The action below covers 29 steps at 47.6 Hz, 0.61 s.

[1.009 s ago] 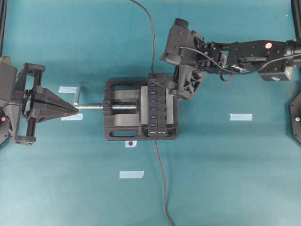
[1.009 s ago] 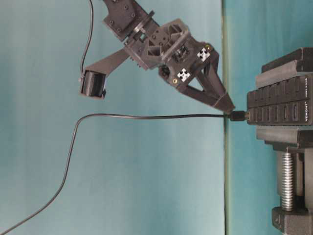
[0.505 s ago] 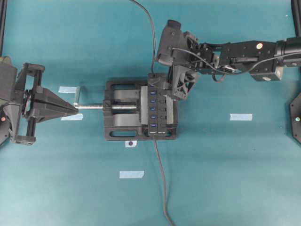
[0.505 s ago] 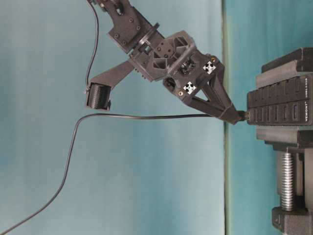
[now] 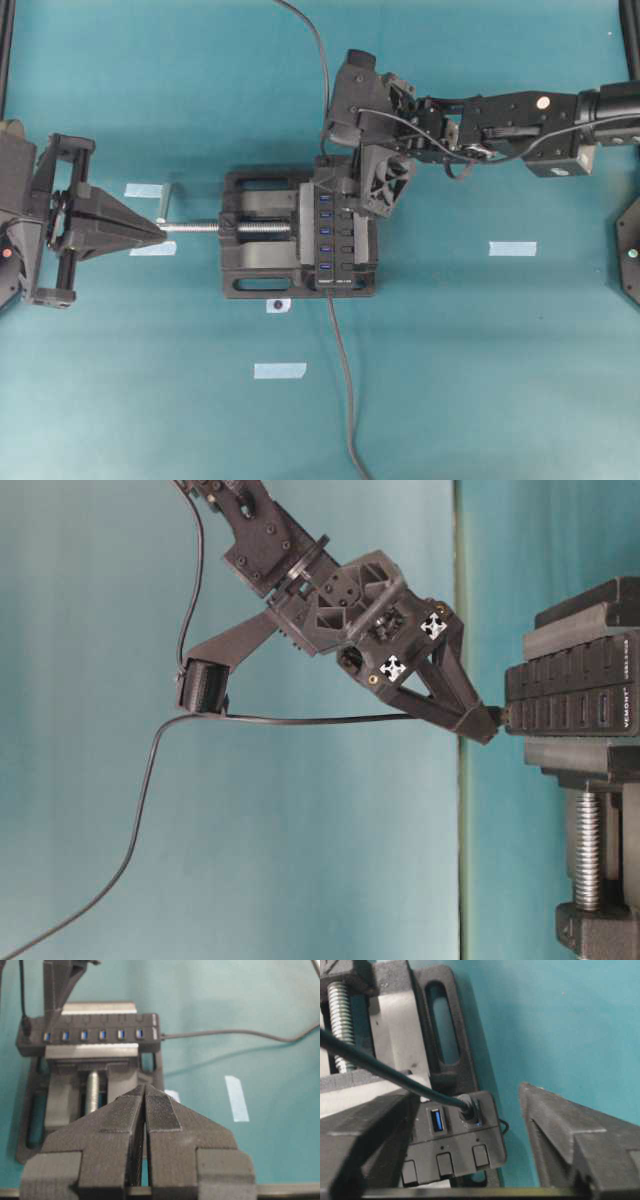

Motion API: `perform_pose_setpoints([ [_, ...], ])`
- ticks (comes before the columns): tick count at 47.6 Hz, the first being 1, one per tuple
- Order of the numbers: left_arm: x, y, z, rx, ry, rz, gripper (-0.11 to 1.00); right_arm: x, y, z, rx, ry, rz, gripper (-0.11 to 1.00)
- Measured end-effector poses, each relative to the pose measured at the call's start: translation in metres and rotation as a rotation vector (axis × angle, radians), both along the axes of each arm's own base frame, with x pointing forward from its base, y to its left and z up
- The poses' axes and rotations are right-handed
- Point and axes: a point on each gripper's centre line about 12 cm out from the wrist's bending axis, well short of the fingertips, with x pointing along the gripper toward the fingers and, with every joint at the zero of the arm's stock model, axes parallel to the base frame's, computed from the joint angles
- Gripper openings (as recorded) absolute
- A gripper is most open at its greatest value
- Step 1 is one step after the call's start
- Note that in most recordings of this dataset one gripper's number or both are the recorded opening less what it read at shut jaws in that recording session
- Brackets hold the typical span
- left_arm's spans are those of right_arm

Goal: Insert the USB into the front port of the fixed hub.
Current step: 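Grasp the black USB plug with the right gripper and pull it out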

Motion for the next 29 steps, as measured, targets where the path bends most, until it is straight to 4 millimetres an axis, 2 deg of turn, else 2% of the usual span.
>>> perform_pose_setpoints([
  [19,-0.0002,0.0000,-0.0006,-0.001,0.002,0.000,0.00,-0.0017,0.0016,-0.0020,0.007,0.027,0.002,0.15],
  [23,0.0000,0.0000,0.0000,-0.001,0.000,0.001,0.00,-0.0009,0.0014,-0.0010,0.006,0.024,0.002,0.10],
  [29,0.0000,0.0000,0.0000,-0.001,0.000,0.001,0.00,0.0008,0.0011,0.0011,0.006,0.021,0.002,0.07],
])
